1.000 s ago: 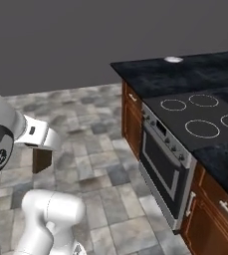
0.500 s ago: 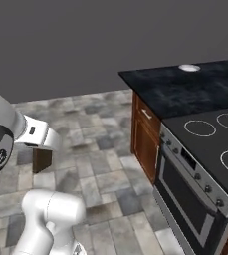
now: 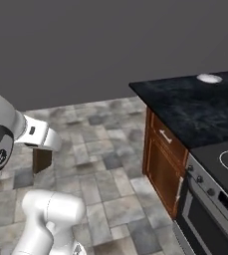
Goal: Start the toaster. Once the lever pops up, take the bread to the plate on the dining counter.
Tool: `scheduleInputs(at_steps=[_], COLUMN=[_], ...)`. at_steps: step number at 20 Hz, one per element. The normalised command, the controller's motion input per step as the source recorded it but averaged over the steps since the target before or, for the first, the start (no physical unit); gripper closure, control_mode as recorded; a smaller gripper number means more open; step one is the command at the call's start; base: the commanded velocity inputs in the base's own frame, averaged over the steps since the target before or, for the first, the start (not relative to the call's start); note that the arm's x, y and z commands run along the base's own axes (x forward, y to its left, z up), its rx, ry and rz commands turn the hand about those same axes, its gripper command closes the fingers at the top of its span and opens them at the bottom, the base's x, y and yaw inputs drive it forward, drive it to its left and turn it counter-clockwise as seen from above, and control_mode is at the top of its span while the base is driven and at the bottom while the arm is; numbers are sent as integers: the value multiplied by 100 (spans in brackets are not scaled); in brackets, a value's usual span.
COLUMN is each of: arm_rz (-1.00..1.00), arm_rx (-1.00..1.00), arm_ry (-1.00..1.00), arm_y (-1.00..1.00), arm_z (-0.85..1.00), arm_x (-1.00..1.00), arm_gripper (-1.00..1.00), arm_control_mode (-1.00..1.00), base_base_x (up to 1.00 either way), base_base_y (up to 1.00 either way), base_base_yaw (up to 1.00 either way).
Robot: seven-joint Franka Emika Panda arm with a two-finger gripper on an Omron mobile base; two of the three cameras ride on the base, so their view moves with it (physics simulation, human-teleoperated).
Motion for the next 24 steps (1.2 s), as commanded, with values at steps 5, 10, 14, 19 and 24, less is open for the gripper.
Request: scheduleInputs(at_steps=[5,10,14,19,24], arm_rz=[0,0,0,0,0], arm_rx=[0,0,0,0,0], arm_ry=[0,0,0,0,0], arm_y=[0,0,0,0,0], arm_z=[0,0,0,0,0], arm_x=[0,0,0,0,0], arm_gripper=[100,100,100,100,100], arm_control_mode=[100,100,100,100,100], base_base_x=[100,100,100,100,100], base_base_y=[58,56,60,72,77], base_base_yaw=[-1,0,0,0,0])
